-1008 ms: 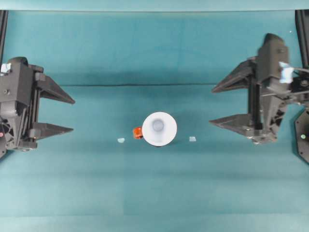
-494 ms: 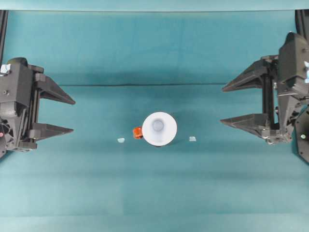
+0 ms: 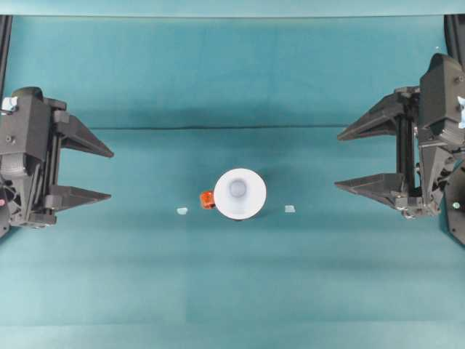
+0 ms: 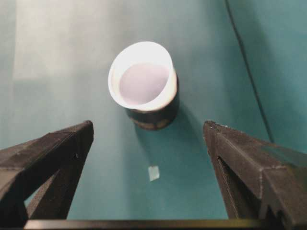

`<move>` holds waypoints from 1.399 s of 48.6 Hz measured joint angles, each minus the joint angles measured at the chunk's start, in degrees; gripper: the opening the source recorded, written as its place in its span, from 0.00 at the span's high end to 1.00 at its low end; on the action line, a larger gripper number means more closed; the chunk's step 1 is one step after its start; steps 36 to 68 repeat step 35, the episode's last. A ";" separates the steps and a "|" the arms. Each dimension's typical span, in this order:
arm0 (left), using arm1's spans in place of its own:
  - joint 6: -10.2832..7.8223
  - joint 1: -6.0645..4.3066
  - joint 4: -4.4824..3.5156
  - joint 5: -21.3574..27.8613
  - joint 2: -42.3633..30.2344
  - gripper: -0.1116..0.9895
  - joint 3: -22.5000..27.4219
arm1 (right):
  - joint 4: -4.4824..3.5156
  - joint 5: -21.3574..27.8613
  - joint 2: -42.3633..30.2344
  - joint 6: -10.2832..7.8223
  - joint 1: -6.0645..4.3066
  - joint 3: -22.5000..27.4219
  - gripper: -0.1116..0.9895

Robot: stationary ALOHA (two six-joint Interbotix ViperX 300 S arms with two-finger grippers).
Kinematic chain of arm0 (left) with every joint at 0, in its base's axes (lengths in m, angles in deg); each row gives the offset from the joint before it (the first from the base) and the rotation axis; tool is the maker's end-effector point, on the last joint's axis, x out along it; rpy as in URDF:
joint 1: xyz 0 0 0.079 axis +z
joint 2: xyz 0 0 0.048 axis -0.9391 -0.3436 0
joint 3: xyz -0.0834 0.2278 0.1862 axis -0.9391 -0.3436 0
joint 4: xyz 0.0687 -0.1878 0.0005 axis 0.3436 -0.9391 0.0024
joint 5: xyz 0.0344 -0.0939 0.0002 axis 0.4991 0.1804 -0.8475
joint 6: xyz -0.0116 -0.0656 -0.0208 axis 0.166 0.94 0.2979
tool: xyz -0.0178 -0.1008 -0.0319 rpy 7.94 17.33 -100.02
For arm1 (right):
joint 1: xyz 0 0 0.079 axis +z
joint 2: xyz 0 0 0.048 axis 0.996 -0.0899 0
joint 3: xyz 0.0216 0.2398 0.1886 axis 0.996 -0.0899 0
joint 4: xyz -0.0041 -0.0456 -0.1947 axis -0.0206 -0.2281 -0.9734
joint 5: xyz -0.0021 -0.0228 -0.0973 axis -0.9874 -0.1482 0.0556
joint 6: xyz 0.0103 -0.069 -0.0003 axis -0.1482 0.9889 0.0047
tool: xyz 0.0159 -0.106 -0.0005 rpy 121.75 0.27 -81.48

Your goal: Put the paper cup into the moved red handle cup holder.

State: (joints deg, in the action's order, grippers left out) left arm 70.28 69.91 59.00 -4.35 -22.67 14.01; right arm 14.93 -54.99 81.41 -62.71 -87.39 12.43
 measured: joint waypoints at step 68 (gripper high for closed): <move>0.26 0.00 0.00 0.00 -0.62 0.15 0.00 | 0.00 0.18 0.00 0.00 -0.09 0.00 0.18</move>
